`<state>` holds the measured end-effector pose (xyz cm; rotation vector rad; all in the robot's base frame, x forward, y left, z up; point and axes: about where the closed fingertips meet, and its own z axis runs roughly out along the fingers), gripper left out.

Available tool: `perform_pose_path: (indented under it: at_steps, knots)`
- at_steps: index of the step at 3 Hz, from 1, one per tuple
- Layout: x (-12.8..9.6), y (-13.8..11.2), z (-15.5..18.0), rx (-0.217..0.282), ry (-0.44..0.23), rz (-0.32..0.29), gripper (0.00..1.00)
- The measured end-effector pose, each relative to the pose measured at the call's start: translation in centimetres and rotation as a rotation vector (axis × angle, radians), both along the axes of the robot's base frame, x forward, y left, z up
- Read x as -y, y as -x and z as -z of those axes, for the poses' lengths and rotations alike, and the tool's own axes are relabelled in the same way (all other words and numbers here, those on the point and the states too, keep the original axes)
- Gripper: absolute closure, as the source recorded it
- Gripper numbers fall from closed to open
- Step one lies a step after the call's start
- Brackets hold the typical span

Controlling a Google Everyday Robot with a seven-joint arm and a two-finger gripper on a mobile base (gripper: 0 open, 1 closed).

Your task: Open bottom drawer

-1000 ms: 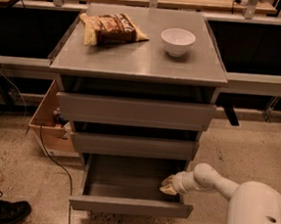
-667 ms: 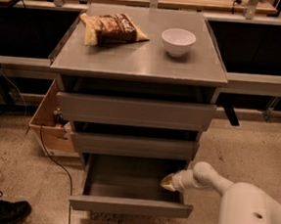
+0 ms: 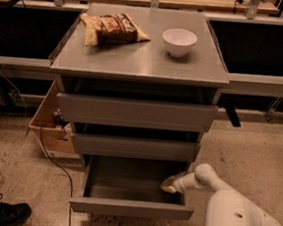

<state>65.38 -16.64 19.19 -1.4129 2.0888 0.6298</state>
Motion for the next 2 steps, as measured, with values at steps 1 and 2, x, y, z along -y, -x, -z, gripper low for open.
perform_pose_path:
  at_steps: [1, 2]
  knots:
    - [-0.2, 2.5, 5.1, -0.133, -0.005, 0.006, 1.00]
    - [-0.3, 3.9, 7.2, -0.196, -0.019, 0.014, 1.00]
